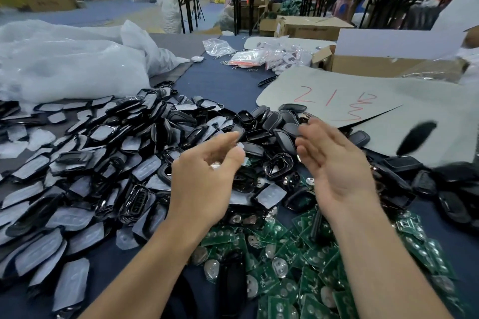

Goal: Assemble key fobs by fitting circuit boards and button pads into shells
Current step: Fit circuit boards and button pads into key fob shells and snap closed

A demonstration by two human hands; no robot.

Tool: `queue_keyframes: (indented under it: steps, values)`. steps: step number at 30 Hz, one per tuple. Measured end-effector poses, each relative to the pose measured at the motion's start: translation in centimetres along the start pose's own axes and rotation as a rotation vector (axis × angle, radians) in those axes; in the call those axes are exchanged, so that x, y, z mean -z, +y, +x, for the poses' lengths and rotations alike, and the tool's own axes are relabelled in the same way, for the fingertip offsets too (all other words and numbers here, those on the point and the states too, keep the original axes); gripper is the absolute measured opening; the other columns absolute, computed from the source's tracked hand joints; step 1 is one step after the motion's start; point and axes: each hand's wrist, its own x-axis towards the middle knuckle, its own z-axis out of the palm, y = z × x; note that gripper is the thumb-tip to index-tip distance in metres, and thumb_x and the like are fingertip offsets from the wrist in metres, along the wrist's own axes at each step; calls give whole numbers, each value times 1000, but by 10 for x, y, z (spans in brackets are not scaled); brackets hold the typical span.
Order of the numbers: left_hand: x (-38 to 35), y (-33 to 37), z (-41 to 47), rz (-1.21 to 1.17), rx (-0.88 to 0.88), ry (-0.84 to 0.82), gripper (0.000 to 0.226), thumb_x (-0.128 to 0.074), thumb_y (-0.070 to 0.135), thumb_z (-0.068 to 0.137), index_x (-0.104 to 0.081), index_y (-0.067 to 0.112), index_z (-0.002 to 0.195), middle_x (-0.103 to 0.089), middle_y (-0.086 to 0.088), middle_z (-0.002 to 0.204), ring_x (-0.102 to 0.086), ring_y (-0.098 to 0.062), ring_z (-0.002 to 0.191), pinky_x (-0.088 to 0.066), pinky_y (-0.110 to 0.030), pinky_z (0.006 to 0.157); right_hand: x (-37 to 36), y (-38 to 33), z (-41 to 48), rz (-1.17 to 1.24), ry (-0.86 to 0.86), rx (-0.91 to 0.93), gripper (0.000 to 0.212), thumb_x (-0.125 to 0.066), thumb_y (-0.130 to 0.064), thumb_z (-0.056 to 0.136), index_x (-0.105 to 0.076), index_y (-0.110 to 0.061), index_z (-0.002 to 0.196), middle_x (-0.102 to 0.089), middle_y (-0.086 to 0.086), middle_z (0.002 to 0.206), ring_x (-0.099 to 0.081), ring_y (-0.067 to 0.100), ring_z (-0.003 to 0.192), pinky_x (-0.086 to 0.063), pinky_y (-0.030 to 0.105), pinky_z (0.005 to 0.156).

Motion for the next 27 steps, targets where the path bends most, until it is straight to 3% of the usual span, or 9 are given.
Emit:
queue_keyframes:
  steps: [2, 5, 8, 10, 12, 16, 21, 24, 27]
  values:
    - [-2, -1, -3, 263, -72, -70, 44, -69, 47, 87, -64, 54, 130, -61, 35, 129, -51, 24, 115, -35, -3, 104, -1, 8, 0, -498, 184, 164, 31, -78, -3, 84, -78, -21, 109, -80, -10, 93, -73, 3, 88, -59, 22, 86]
    - [-7, -1, -3, 512, -173, -252, 58, -70, 39, 86, -59, 43, 142, -50, 30, 147, -31, 22, 135, -19, -9, 121, -1, 19, -2, -1142, 18, 337, 46, -66, -5, 83, -75, -32, 119, -74, -19, 98, -66, -12, 82, -47, 3, 86]
    - [-8, -4, -1, 656, -146, -341, 54, -70, 30, 91, -60, 39, 143, -50, 18, 155, -24, 11, 140, -8, -21, 125, -1, 27, -2, -1488, -170, 238, 57, -62, -10, 81, -68, -36, 131, -72, 2, 116, -67, 18, 102, -53, 26, 95]
    - [-4, -8, 3, 657, -103, -323, 47, -69, 31, 94, -63, 39, 140, -54, 18, 151, -29, 9, 137, -14, -26, 127, -1, 27, -2, -1472, -128, 257, 40, -64, -15, 86, -73, -34, 120, -74, 2, 108, -68, 24, 95, -54, 31, 88]
    - [-2, -10, 7, 652, -92, -293, 43, -71, 31, 94, -67, 39, 136, -58, 19, 146, -40, 3, 137, -25, -32, 126, 2, 25, -1, -1366, -64, 290, 14, -66, -20, 92, -77, -29, 91, -73, -3, 75, -64, 22, 68, -52, 32, 66]
    - [2, -11, 9, 713, -28, -156, 44, -74, 33, 92, -67, 41, 134, -67, 16, 136, -60, -13, 125, -45, -34, 109, 1, 25, -1, -1266, -83, 296, 22, -69, -34, 89, -71, -15, 77, -65, 5, 59, -59, 25, 61, -49, 37, 59]
    - [7, -10, 13, 738, 34, 0, 69, -75, 23, 90, -49, 43, 151, -72, 22, 119, -67, -15, 97, -53, -35, 93, -8, 26, -8, -1007, -103, 257, 17, -68, -40, 91, -79, -37, 103, -74, -26, 82, -64, -13, 76, -48, 9, 75]
    - [9, -12, 16, 728, 52, 73, 72, -70, 17, 93, -42, 38, 156, -70, 21, 118, -64, -15, 103, -45, -30, 89, -3, 25, -1, -1138, -41, 356, 50, -59, -23, 96, -56, -38, 144, -67, -9, 127, -64, 3, 107, -47, 25, 100]
    - [15, -18, 20, 742, 94, 35, 51, -61, 26, 101, -51, 36, 150, -64, 4, 136, -62, -21, 115, -45, -34, 97, 0, 29, 7, -1432, -184, 245, 63, -55, -19, 99, -36, -33, 157, -46, 7, 152, -42, 26, 139, -34, 34, 110]
